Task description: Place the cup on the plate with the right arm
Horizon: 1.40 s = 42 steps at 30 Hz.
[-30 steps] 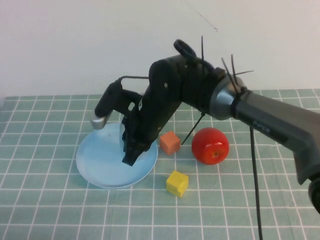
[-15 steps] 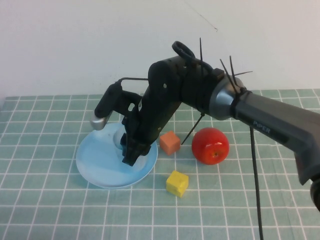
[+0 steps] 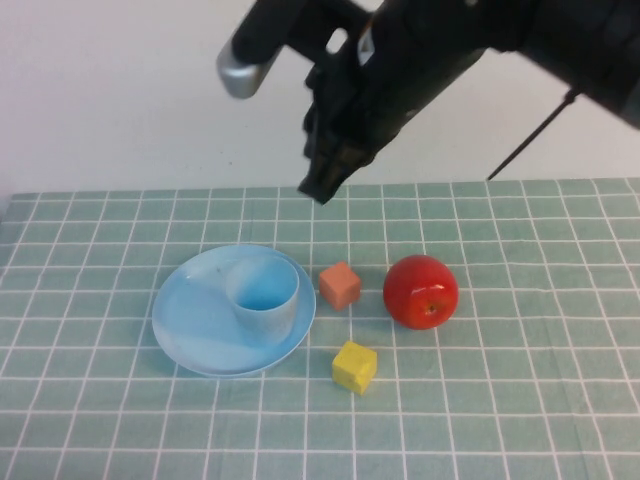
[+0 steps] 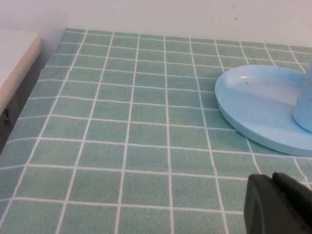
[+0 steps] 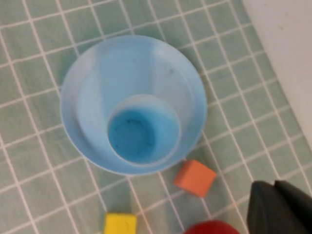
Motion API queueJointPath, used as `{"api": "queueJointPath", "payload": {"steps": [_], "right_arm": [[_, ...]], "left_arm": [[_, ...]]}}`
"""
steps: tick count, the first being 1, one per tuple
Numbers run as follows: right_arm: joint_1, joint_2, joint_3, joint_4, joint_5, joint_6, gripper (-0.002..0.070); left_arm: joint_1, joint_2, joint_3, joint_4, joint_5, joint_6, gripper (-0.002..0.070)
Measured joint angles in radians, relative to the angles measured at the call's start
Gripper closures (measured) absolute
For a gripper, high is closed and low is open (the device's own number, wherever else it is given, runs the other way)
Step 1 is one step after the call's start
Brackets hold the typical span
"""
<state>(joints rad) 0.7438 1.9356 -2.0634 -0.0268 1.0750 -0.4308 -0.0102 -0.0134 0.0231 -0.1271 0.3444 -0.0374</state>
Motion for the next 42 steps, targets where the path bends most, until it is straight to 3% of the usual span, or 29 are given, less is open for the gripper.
{"api": "queueJointPath", "payload": {"steps": [6,14,18,28,42], "right_arm": [[-0.045,-0.166,0.130,-0.112,0.044,0.096,0.0673],[-0.070,-0.537,0.647,-0.149,-0.179,0.217,0.0676],[-0.070,-0.675,0.781,-0.141,-0.192,0.264,0.0676],[-0.070,-0.756,0.818,-0.098,-0.008,0.297,0.0677],[-0.113,-0.827,0.821,-0.185,-0.005,0.254,0.0678]], "left_arm": [[0.000,0.000,0.000,0.000,0.000,0.000,0.0678],[0.000,0.000,0.000,0.000,0.000,0.000,0.0678],[0.000,0.000,0.000,0.000,0.000,0.000,0.0678],[0.000,0.000,0.000,0.000,0.000,0.000,0.0678],[0.000,0.000,0.000,0.000,0.000,0.000,0.0678]]}}
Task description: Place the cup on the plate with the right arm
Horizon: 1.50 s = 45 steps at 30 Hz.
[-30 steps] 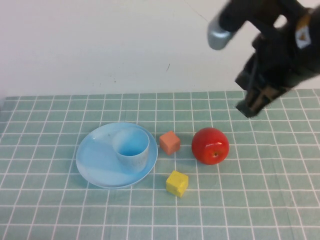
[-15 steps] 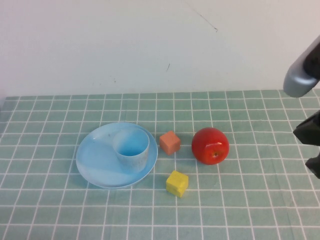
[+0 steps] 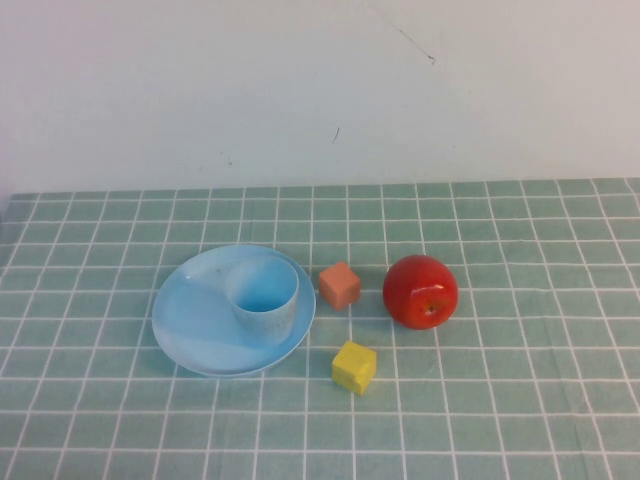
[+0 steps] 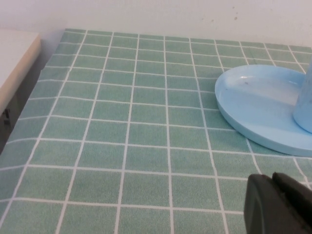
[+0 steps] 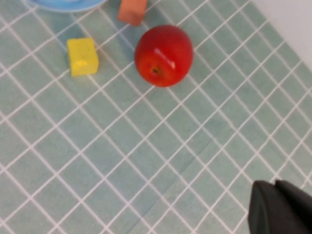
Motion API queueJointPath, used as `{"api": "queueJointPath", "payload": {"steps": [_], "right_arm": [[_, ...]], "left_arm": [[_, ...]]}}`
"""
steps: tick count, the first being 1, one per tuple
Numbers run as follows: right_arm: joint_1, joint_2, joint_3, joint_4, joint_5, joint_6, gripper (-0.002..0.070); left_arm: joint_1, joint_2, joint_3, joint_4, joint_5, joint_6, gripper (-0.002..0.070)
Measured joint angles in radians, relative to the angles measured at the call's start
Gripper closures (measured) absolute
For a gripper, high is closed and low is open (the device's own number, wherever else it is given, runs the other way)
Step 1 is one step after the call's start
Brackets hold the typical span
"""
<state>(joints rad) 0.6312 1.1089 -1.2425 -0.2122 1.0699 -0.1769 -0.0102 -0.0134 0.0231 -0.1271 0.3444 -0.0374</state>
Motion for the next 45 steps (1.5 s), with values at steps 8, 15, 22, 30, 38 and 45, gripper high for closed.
{"api": "queueJointPath", "payload": {"steps": [8,15,22,30,38,45], "right_arm": [[-0.291,-0.301,0.118,0.035,-0.314,0.000,0.0678],[-0.506,-0.659,0.481,0.018,-0.679,0.000,0.0678],[-0.626,-0.935,0.833,0.044,-0.754,0.004,0.0678],[-0.753,-1.118,1.219,0.132,-0.767,0.008,0.0678],[-0.760,-1.120,1.269,0.151,-0.696,0.038,0.0678],[-0.760,-1.120,1.269,0.155,-0.696,0.040,0.0678]], "left_arm": [[0.000,0.000,0.000,0.000,0.000,0.000,0.0678],[0.000,0.000,0.000,0.000,0.000,-0.002,0.0678],[0.000,0.000,0.000,0.000,0.000,-0.002,0.0678],[0.000,0.000,0.000,0.000,0.000,-0.002,0.0678],[0.000,0.000,0.000,0.000,0.000,-0.002,0.0678],[0.000,0.000,0.000,0.000,0.000,0.000,0.0678]]}}
